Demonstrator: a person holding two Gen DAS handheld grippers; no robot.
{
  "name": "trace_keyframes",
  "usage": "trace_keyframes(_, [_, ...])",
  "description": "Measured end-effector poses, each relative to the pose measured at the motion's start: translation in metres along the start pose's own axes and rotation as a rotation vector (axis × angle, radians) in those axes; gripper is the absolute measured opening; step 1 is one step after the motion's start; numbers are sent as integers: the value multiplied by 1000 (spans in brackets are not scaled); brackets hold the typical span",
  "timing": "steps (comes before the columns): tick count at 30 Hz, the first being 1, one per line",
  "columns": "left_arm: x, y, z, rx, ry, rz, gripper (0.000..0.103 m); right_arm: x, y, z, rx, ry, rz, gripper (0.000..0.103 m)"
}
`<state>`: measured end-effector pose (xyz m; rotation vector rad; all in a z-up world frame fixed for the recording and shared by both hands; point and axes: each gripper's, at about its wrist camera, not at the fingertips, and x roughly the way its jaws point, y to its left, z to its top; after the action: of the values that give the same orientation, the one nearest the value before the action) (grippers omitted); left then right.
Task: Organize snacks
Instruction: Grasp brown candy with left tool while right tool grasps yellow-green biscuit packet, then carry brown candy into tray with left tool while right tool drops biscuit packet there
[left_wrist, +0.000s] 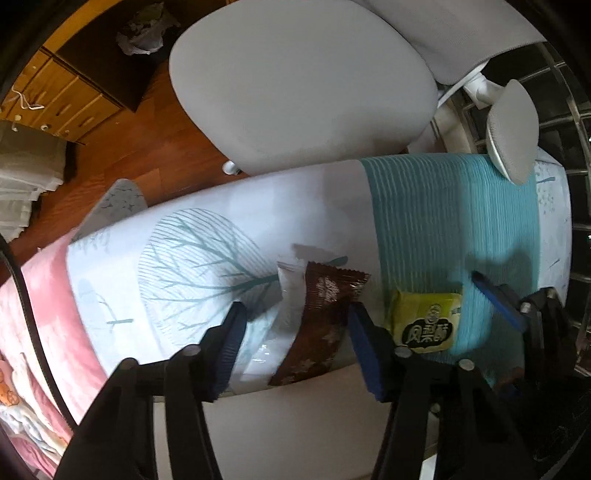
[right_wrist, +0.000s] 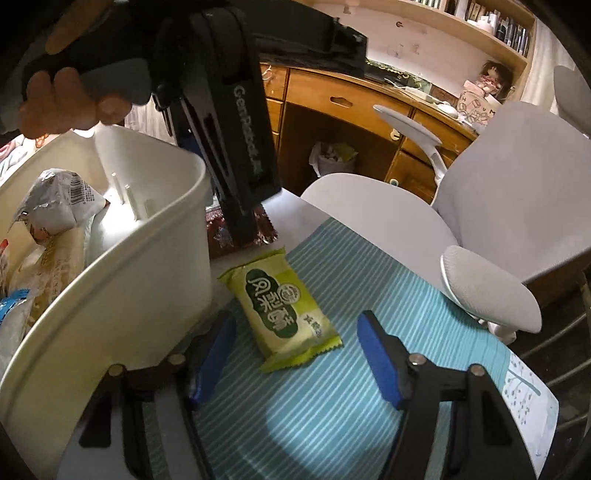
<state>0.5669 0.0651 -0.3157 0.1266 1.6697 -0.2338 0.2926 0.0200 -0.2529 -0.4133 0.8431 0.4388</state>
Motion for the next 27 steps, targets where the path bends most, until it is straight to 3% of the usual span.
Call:
trace_keyframes(3, [-2,-4,0,8,-10,-2,44,2,0,2,9,-2,21,51])
trace_keyframes(14, [-13,10,-12,-62,-64,-29,26,-4,-11,-3,133,23,51,41])
trace_keyframes(20, [-40,13,-25,-74,-157,-55,19,-17,-15,-15,251,51,67,39])
trace_keyframes(27, [-91,4,-62,-70,-340,-126,17,-40,-14,-40,429,83,57,39])
